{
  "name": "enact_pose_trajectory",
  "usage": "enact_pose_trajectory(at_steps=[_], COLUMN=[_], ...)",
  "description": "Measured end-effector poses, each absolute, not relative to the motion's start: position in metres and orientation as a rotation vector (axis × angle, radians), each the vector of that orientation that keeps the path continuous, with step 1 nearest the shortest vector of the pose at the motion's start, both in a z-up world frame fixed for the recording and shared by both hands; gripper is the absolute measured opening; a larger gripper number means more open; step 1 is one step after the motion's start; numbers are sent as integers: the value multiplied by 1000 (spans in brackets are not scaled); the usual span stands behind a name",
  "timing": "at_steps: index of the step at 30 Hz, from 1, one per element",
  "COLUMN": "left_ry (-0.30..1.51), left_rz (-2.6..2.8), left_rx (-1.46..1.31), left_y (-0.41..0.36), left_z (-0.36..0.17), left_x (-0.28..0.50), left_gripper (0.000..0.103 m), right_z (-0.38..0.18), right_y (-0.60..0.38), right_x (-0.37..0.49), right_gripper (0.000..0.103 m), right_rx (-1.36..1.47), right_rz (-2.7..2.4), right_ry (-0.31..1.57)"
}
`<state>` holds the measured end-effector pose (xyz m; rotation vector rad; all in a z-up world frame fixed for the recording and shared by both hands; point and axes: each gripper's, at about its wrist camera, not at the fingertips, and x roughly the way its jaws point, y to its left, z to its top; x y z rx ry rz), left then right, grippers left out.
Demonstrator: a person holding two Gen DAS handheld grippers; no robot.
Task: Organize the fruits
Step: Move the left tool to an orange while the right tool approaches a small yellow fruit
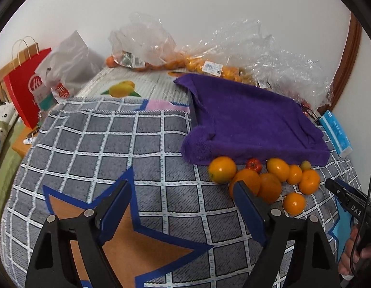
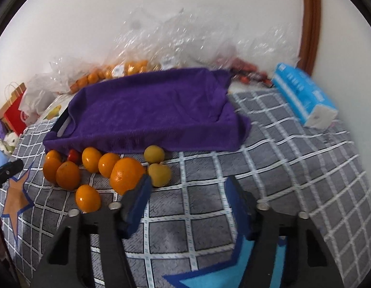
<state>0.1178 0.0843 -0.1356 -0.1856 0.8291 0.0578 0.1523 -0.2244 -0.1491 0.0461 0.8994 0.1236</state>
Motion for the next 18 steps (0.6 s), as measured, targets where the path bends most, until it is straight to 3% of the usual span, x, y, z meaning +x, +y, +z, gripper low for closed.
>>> enact_pose_trajectory(at_steps=[6, 8, 15, 17, 18], left_ry=[823, 821, 824, 829, 835], left_rz=[44, 38, 25, 15, -3], left_rx=[-195, -206, -234, -243, -248], left_y=[83, 84, 86, 85, 84], left_z=[-139, -140, -143, -145, -146], left_x=[124, 126, 133, 135, 136], left_gripper=[85, 85, 85, 85, 85], right_z=[-157, -160, -168, -169, -169], right_y=[-220, -219, -209, -211, -212], right_x=[168, 173, 181, 181, 181], right_gripper=[50, 42, 38, 27, 27], right_rx=[84, 83, 41, 63, 68], right_rz=[201, 220, 263, 281, 290], right_ry=[916, 926, 941, 950, 955])
